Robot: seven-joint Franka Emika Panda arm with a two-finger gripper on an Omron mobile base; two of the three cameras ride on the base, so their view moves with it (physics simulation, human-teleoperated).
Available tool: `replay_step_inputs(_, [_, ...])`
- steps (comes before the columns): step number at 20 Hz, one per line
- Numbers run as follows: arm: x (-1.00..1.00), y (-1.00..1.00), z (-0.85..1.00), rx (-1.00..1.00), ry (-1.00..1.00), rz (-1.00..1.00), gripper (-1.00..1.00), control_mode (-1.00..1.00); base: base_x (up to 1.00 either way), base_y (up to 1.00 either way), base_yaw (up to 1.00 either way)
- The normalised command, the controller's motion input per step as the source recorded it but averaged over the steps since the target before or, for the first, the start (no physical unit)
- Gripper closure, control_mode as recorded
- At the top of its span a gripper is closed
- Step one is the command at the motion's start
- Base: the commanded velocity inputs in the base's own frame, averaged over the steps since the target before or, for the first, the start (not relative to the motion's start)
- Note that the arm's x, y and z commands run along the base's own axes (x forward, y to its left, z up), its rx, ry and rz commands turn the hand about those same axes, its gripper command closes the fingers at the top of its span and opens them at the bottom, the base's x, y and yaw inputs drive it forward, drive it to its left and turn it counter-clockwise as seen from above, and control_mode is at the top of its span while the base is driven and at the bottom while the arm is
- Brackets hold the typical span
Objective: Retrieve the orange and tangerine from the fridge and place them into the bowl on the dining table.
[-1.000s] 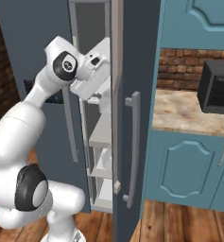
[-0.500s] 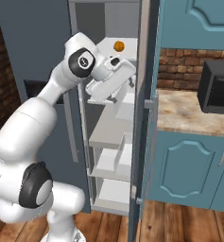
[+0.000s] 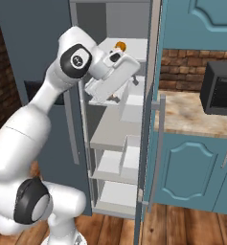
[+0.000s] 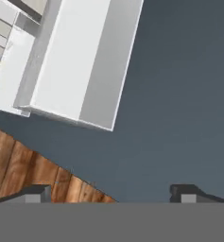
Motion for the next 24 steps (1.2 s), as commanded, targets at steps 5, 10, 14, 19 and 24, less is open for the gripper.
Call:
replay_step_inputs(5, [-0.57, 0.95, 0.44, -0.05, -0.18, 0.0, -1.0, -1.0, 0.0, 0.0, 0.0])
replay_step_inputs(10, [-0.06, 1.0, 0.0, 0.06, -0.09, -0.08, -1.0, -1.0, 0.0, 0.0, 0.0])
replay_step_inputs(14, [-0.16, 0.93, -0.14, 0.28, -0.14, -0.05, -1.0, -1.0, 0.0, 0.0, 0.0])
replay_step_inputs(19, [-0.58, 0.51, -0.58, 0.46, -0.28, 0.02, -1.0, -1.0, 0.0, 0.0, 0.0])
replay_step_inputs(24, [-0.48, 0.18, -0.33, 0.32, -0.28, 0.04, -1.0, -1.0, 0.0, 0.0, 0.0])
